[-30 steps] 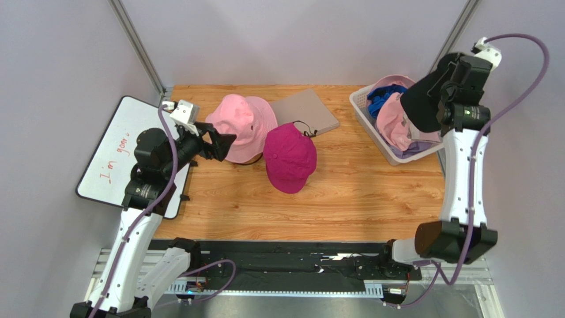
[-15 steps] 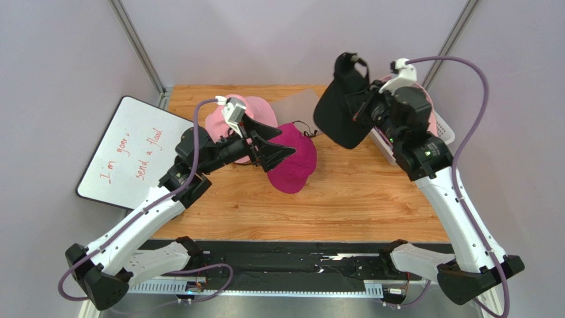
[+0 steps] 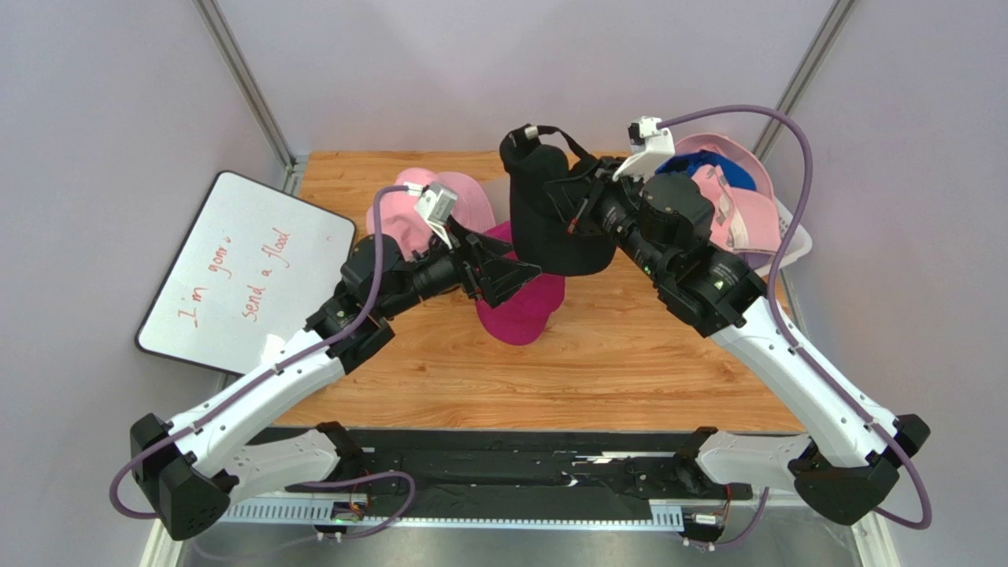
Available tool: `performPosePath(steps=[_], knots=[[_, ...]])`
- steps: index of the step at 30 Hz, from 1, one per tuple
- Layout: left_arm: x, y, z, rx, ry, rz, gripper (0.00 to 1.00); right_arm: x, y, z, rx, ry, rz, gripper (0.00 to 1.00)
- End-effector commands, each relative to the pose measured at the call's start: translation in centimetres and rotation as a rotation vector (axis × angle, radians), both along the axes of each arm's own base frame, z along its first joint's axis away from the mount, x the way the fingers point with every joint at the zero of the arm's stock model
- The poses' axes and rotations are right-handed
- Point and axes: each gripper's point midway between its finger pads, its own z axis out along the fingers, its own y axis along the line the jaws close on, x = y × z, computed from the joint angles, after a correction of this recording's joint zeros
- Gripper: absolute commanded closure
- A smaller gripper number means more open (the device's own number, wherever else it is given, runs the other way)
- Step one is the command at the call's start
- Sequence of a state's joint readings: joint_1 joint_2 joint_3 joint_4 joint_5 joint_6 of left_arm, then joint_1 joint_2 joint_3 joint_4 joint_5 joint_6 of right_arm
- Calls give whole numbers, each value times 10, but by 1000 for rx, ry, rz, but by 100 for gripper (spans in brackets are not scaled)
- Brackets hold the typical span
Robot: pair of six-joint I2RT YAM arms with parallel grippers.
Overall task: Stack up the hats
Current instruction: Stack the hat on the hat.
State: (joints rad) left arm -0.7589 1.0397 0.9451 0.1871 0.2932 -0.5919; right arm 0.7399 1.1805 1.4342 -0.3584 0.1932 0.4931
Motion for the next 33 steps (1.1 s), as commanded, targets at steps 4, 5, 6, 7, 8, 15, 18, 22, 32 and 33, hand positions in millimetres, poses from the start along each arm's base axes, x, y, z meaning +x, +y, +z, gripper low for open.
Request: performPosePath(steps=[4,5,6,7,8,15,18,22,32,33], knots=[[-7,17,0,-22,20,54,1,6,-3,54,77,-120,-67,100],[-11,19,4,-41,22,51,1,6,-2,56,79,-127,-69,100],[-13,20,2,-42,31,44,1,7,-1,56,74,-132,-75,100],[-15,19,1,-46,43,38,1,9,-1,58,66,-137,-94,100],[-19,20,4,-53,37,21,1,9,1,56,57,-130,-89,100],[-20,21,21,-128,-14,18,0,0,25,46,64,-112,-53,100],[-18,15,21,-142,-3,4,0,-5,33,45,73,-109,-50,100],[-15,15,31,-207,-1,16,0,-11,41,39,69,-105,-58,100],[-11,38,43,-275,-27,121,20,-18,47,11,34,-65,-80,100],[-10,38,44,-281,-23,125,24,-19,48,8,32,-62,-81,100]])
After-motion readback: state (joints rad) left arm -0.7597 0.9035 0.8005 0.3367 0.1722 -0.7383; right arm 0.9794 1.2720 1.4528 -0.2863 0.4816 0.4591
